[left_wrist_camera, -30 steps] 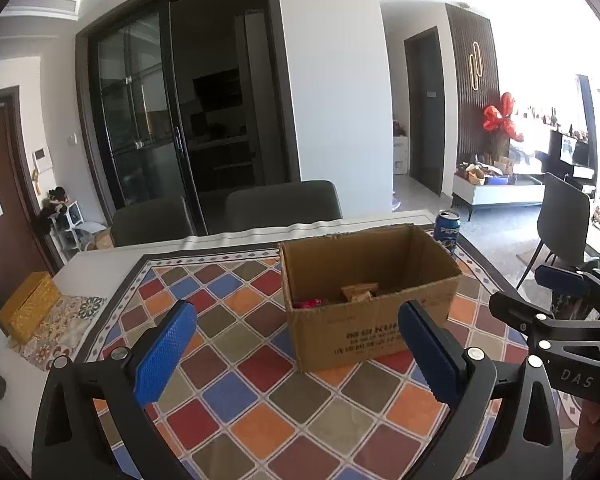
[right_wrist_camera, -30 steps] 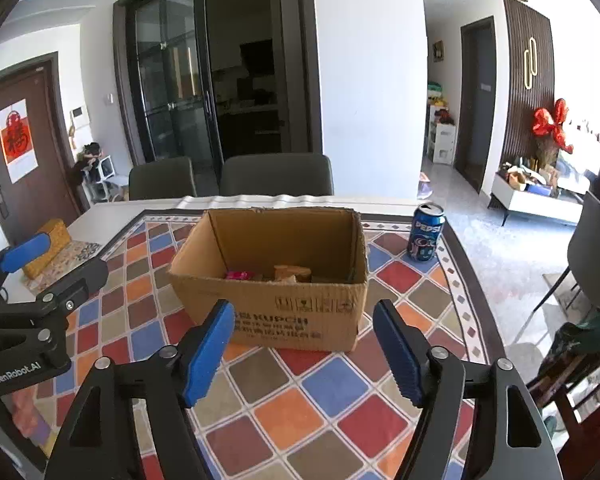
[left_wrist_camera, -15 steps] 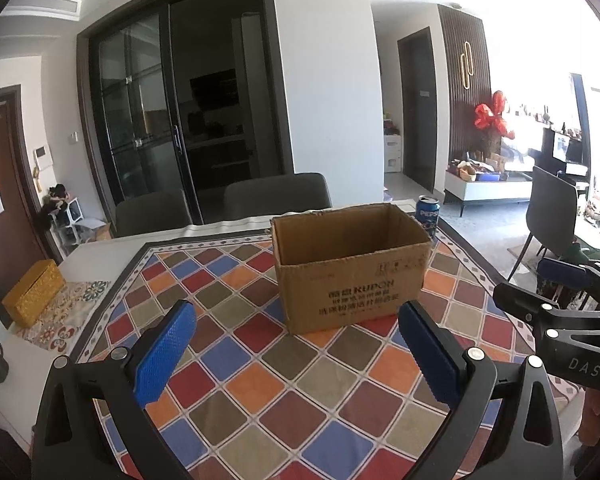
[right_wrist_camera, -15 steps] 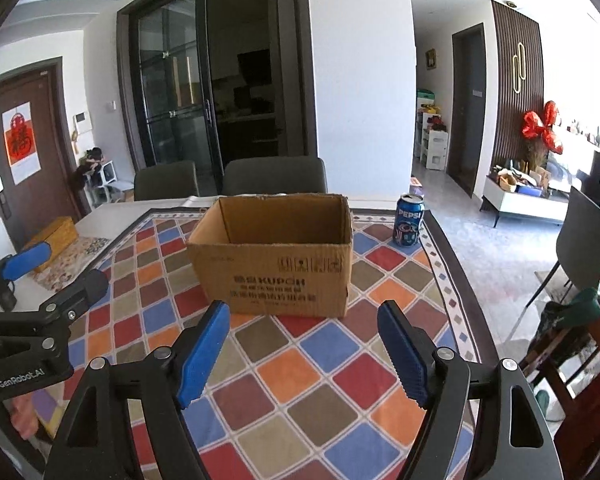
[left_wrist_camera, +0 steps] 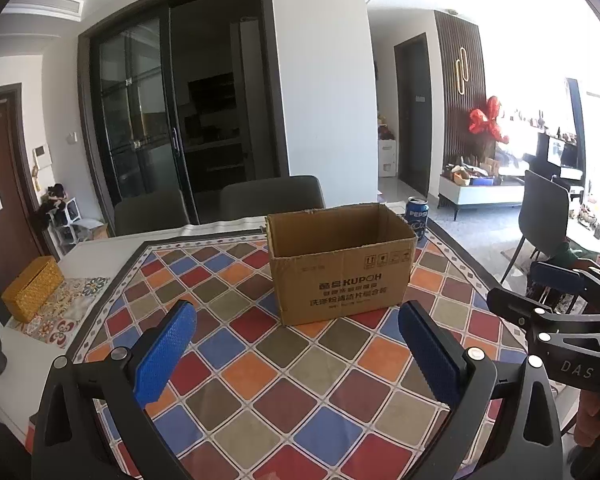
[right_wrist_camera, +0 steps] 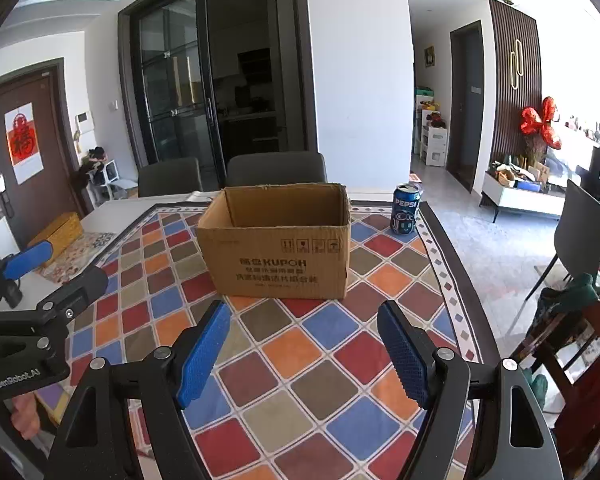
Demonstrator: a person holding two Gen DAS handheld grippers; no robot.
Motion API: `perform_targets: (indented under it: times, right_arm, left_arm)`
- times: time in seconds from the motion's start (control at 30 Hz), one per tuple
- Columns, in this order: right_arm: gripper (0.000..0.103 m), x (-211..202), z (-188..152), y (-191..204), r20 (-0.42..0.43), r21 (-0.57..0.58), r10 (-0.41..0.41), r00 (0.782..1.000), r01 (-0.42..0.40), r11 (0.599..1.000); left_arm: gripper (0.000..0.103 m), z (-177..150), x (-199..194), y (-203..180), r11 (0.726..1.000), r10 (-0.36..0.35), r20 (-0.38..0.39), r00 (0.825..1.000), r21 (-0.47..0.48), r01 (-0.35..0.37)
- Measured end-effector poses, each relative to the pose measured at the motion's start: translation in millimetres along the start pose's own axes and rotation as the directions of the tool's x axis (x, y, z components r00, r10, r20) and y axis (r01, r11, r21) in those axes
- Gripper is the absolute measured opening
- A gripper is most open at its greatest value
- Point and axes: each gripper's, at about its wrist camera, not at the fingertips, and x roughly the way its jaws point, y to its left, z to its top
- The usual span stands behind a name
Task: Organize snacks
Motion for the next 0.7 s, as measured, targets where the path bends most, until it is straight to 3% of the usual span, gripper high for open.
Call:
perform_targets:
  times: [0.7]
  right_arm:
    - [0.077,-14,-1,4,0.031,-0.007,-0.003,1.0,0.004,1.0]
  left_arm:
    - [0.103,3,-15,1,1.0,-0.005,0.022,1.0,-0.016,0.006]
